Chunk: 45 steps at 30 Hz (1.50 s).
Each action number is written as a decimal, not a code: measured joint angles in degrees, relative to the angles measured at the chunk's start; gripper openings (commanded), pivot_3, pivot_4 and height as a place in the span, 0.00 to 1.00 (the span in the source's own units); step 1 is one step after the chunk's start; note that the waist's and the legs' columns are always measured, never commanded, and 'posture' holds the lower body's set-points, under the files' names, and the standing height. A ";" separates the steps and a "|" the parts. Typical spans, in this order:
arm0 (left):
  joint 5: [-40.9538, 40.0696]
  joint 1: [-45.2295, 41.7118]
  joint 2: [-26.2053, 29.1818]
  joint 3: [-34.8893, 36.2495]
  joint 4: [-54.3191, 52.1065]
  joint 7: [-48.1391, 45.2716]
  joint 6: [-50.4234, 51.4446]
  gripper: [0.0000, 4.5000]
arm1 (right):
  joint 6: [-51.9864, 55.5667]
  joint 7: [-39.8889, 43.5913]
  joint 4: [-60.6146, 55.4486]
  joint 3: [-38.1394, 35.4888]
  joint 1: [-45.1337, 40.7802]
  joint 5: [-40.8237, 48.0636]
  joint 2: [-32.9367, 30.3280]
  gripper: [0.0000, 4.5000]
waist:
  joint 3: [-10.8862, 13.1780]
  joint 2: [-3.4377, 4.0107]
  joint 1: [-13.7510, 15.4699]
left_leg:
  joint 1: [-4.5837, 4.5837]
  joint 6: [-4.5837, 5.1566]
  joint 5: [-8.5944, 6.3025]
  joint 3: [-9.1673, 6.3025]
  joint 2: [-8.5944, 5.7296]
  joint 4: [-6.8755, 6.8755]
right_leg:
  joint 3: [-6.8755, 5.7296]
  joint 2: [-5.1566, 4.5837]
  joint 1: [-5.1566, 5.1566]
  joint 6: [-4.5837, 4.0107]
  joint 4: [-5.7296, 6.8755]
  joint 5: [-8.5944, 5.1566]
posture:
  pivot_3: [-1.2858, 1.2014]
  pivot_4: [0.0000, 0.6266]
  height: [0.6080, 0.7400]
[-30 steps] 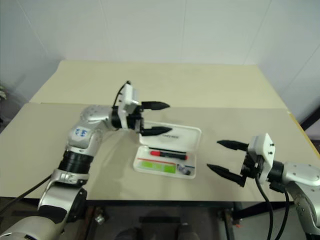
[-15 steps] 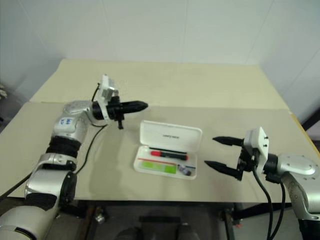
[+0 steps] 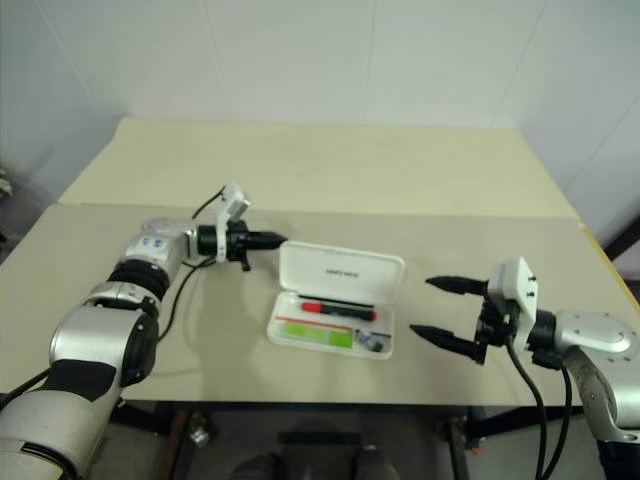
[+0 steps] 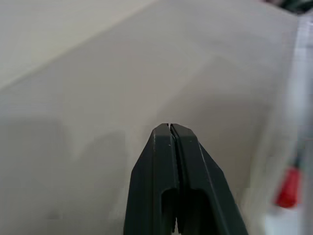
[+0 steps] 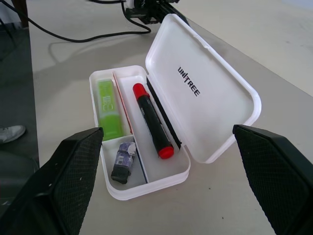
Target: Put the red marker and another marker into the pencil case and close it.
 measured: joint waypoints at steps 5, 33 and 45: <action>-0.04 -0.02 0.09 0.08 -0.54 -11.18 -0.07 0.00 | -0.17 2.27 3.02 -1.02 -0.85 2.67 0.02 1.00 | 0.00 0.00 -0.12 | 0.01 0.00 0.00 -0.01 0.00 0.02 | 0.01 0.00 0.01 0.00 0.02 0.00 | 0.52 0.24 1.00; -13.50 8.40 11.05 -33.64 -34.15 -14.99 -0.83 0.00 | -0.07 14.50 12.65 -4.38 -6.68 9.36 -2.47 1.00 | 0.01 0.02 -0.16 | 0.08 0.01 -0.01 -0.02 0.03 0.09 | 0.08 -0.02 0.05 -0.06 0.10 -0.03 | 0.52 0.24 1.00; -9.28 9.19 8.21 -35.30 -31.99 -15.01 -9.82 0.00 | -0.17 13.83 12.79 -4.95 -7.65 9.48 -2.34 1.00 | 0.00 0.05 -0.07 | 0.20 0.02 -0.01 -0.04 0.03 0.13 | 0.08 -0.03 0.19 -0.11 0.11 -0.06 | 0.52 0.24 1.00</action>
